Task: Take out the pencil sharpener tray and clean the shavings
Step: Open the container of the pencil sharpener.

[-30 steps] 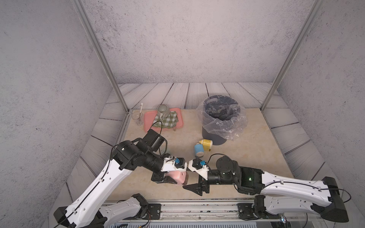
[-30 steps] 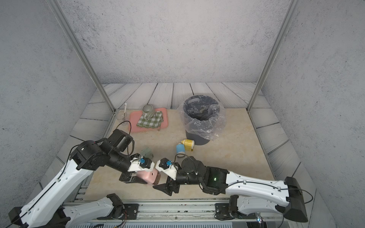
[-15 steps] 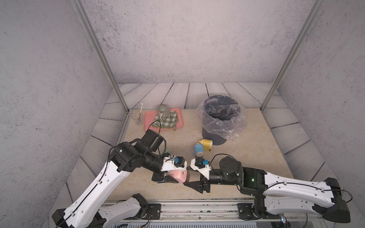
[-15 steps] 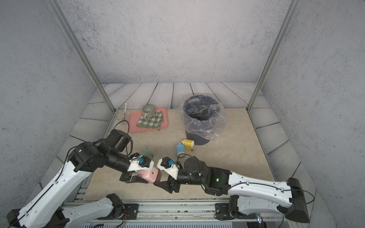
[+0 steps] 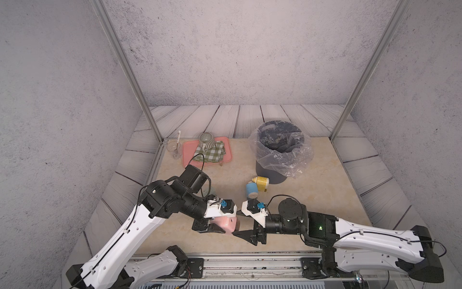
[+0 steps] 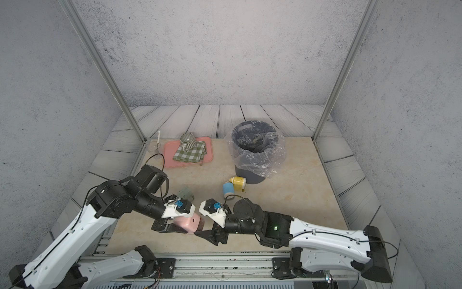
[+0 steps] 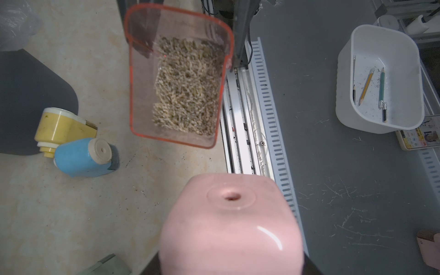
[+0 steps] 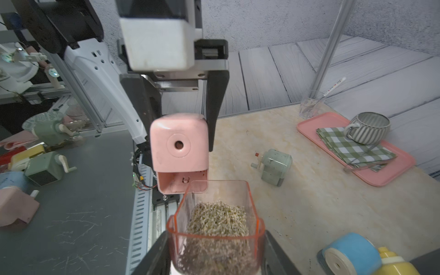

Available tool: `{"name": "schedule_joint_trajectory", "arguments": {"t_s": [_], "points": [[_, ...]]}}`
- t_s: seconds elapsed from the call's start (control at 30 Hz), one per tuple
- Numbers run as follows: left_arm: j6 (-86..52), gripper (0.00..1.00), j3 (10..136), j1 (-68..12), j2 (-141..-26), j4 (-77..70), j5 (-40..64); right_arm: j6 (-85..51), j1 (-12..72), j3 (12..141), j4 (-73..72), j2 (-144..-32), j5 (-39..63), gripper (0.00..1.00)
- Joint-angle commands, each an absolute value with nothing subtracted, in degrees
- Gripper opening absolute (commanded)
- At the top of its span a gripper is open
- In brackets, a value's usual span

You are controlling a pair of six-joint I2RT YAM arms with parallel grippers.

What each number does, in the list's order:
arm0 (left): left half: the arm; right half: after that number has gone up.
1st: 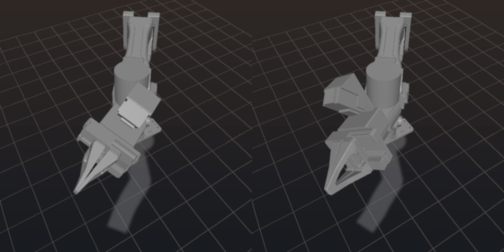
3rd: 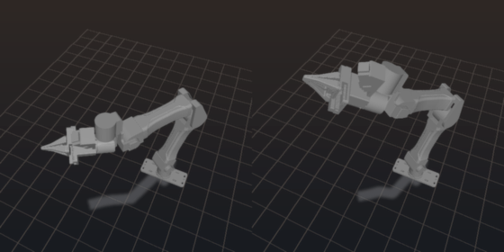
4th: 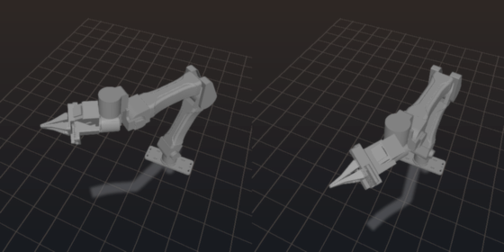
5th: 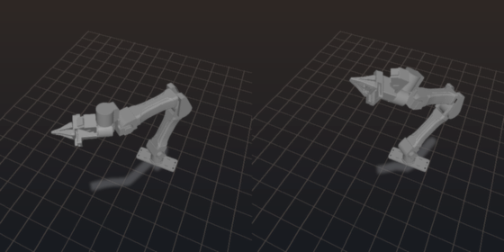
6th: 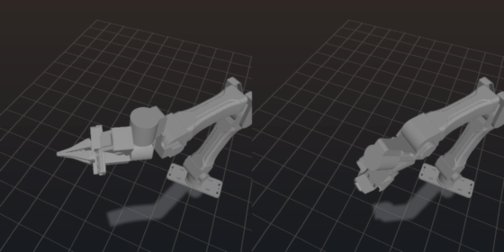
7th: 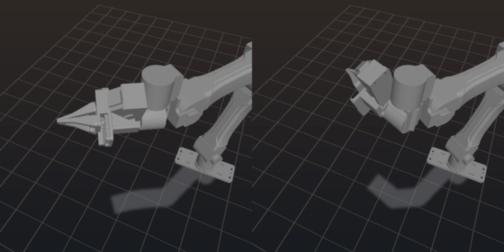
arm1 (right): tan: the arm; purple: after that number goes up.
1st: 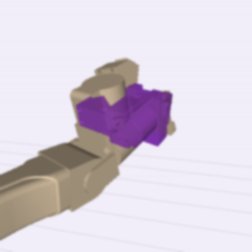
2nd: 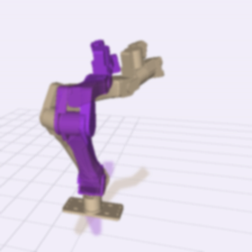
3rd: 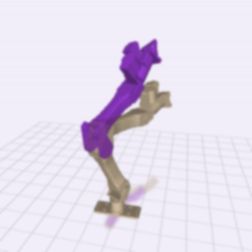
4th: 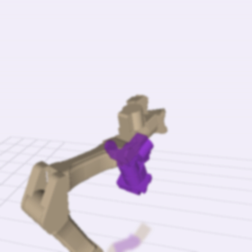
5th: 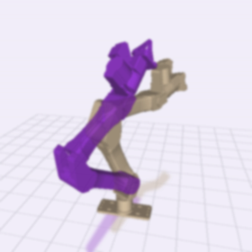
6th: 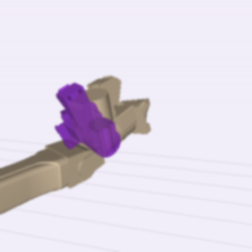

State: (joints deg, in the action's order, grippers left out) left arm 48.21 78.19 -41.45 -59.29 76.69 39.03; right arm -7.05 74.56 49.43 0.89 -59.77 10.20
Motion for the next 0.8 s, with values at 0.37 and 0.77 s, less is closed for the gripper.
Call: {"name": "schedule_joint_trajectory", "arguments": {"t_s": [0.37,0.77], "points": [[48.6,0.00,79.2,-41.9,-59.2,77.5,40.7,-7.0,74.6,49.5,1.5,-59.9,10.5,0.67],[48.9,0.00,79.3,-41.9,-59.2,77.8,40.3,-7.0,74.5,49.9,2.0,-60.2,10.9,0.50]]}}
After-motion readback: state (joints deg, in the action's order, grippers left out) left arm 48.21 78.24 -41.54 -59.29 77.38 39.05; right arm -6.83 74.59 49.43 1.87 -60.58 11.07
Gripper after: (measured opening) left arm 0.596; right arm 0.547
